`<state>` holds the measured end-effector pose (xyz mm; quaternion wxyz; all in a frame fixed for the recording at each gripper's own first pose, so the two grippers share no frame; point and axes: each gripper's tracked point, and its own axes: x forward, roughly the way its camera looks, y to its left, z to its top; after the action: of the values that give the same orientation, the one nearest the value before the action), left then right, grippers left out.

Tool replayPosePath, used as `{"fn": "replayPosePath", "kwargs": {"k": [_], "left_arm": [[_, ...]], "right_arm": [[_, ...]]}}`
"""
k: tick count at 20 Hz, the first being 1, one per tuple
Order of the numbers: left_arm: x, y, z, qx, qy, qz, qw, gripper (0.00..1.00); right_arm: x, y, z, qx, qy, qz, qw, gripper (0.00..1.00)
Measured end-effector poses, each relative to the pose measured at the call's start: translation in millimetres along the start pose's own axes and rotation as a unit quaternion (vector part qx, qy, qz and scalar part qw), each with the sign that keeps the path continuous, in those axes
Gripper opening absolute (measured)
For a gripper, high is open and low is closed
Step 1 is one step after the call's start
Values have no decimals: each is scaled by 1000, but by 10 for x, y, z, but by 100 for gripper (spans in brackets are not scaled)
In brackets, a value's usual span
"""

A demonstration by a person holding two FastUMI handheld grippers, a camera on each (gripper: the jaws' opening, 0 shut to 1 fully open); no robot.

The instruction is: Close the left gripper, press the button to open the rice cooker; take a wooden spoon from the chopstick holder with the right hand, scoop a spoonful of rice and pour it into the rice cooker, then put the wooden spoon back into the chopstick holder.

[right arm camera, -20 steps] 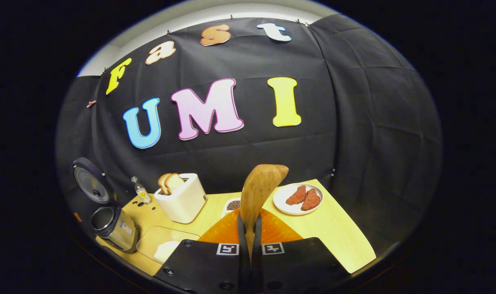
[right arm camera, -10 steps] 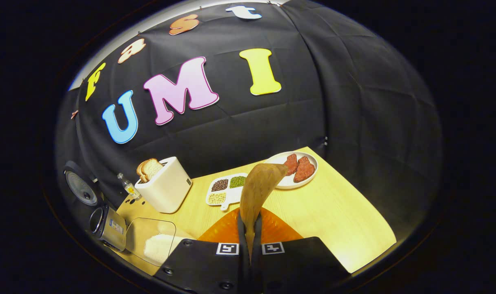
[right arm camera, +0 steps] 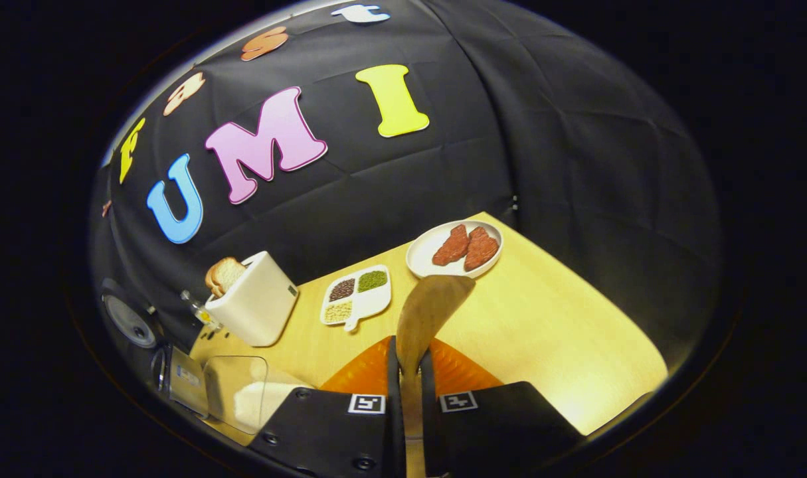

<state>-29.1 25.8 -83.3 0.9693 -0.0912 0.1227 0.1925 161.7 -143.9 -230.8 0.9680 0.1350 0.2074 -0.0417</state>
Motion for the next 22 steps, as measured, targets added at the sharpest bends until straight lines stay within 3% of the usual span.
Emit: {"fn": "replayPosePath", "kwargs": {"k": [1, 2, 4, 5, 6, 15, 22], "left_arm": [[-16, 13, 97, -5, -10, -4, 1000, 96], [-26, 44, 220, -6, -22, -3, 1000, 96], [-24, 133, 477, -2, -43, -4, 999, 95], [-24, 167, 613, 0, -52, -6, 999, 96], [-6, 209, 752, 3, -60, -8, 998, 96], [388, 593, 1899, 25, -64, 2, 998, 96], [1202, 905, 2435, 15, -56, 5, 998, 95]], "right_arm": [[-76, 26, 46, -10, -6, 0, 1000, 17], [-124, 56, 48, -15, -6, 3, 1000, 29], [-249, 96, 67, -25, -7, 5, 1000, 81], [-316, 106, 110, -31, -14, 2, 999, 94], [-372, 139, 183, -37, -24, 0, 999, 98], [-1095, 408, 795, -109, -120, 0, 987, 99], [-1559, 669, 847, -123, -141, 9, 982, 98]]}}
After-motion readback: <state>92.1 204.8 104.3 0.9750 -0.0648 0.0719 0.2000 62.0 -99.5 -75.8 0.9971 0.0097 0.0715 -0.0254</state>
